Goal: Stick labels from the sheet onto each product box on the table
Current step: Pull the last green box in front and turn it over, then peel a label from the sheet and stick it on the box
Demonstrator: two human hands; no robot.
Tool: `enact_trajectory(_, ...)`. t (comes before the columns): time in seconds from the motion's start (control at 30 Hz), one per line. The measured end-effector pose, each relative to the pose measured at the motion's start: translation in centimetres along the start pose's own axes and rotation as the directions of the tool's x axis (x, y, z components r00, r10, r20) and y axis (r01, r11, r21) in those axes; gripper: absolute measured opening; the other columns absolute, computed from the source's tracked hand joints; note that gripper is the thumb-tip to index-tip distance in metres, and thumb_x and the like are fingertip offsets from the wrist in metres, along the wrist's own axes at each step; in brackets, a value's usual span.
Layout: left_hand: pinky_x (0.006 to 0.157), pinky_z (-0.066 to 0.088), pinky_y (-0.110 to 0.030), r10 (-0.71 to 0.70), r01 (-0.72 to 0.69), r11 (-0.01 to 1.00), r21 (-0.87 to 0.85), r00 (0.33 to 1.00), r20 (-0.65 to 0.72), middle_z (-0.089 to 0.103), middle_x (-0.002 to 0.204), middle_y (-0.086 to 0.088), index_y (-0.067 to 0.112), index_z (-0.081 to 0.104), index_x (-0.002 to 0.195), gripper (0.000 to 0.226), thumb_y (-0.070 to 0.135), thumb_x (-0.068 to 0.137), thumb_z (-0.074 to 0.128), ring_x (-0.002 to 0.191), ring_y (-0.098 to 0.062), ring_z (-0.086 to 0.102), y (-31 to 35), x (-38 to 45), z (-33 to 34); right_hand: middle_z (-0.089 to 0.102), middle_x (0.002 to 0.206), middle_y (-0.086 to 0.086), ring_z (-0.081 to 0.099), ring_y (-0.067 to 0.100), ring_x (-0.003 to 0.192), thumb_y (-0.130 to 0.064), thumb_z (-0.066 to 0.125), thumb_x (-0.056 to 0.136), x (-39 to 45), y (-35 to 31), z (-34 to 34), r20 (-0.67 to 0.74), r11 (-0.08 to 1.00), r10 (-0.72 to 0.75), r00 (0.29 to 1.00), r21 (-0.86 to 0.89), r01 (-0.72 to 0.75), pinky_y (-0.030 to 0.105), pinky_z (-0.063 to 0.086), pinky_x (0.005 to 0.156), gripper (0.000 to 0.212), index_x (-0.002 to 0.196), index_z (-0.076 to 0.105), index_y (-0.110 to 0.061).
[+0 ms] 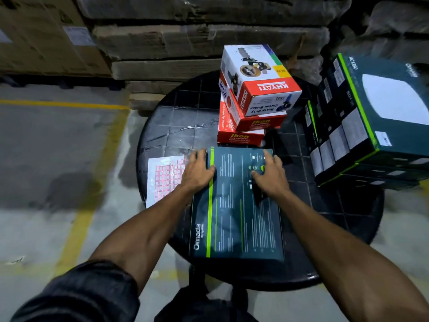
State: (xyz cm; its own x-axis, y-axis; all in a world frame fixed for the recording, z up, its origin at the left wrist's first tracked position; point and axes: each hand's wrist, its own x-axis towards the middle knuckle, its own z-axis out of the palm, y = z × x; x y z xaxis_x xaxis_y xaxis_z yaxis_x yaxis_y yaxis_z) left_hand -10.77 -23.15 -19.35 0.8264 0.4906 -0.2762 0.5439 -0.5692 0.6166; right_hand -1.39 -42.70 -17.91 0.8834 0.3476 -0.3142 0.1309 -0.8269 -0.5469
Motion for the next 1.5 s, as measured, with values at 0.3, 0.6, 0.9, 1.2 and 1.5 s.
enact_trajectory(0.3,0.118,0.021,-0.041,0.132,-0.151,0.961,0.232,0.987,0.096,-0.003,0.163,-0.007,0.019,0.020,0.154,0.060,0.041,0.100,0.038,0.150,-0.026,0.003,-4.0,-7.8,3.1,-0.005,0.164,0.008,-0.003,0.029,0.150,-0.046,0.037,0.101,-7.1,2.0,4.2,0.093,0.914,-0.056,0.994,-0.395,0.089,0.048,0.008,0.121,0.063,0.156,0.012,-0.027)
enact_trajectory(0.6,0.120,-0.006,-0.037,0.158,-0.201,0.853,0.482,0.979,0.129,-0.001,0.161,-0.017,0.012,0.011,0.155,0.080,0.055,0.088,0.000,0.149,-0.034,-0.004,-4.9,-13.7,5.6,-0.012,0.163,0.005,-0.009,0.025,0.150,-0.053,0.022,0.102,-10.6,4.4,4.6,0.168,0.868,-0.119,0.979,-0.462,0.185,0.043,0.001,0.120,0.062,0.156,0.002,-0.031)
enact_trajectory(0.9,0.113,0.025,-0.032,0.127,-0.137,0.959,0.246,0.990,0.056,0.020,0.159,-0.008,0.013,0.034,0.146,0.048,0.031,0.102,0.041,0.144,-0.022,0.025,-3.9,-14.5,2.9,0.005,0.164,0.010,0.008,0.029,0.149,-0.042,0.039,0.097,-9.2,3.3,2.8,0.223,0.868,-0.103,0.969,-0.457,0.197,0.047,0.010,0.119,0.061,0.152,0.023,-0.024)
enact_trajectory(1.2,0.106,0.035,-0.037,-0.031,0.065,0.967,0.247,0.990,-0.138,0.045,0.143,-0.013,0.007,0.048,0.135,0.041,0.011,0.094,0.045,0.131,-0.030,0.041,-9.1,-12.2,-0.5,0.051,0.138,0.010,0.046,0.031,0.125,-0.025,0.052,0.091,-9.5,-3.0,5.6,0.235,0.861,-0.357,0.904,-0.293,0.416,0.037,0.035,0.104,0.048,0.137,0.050,-0.015)
enact_trajectory(1.5,0.114,0.023,-0.040,0.023,-0.010,0.881,0.473,0.999,-0.022,0.027,0.157,-0.009,0.013,0.034,0.147,0.054,0.034,0.099,0.044,0.143,-0.028,0.023,-15.2,-2.0,-5.5,0.060,0.115,0.016,0.052,0.033,0.112,-0.017,0.052,0.093,-2.8,-12.8,12.1,0.131,0.899,-0.383,0.914,-0.177,0.402,0.040,0.043,0.095,0.025,0.113,0.063,-0.006)
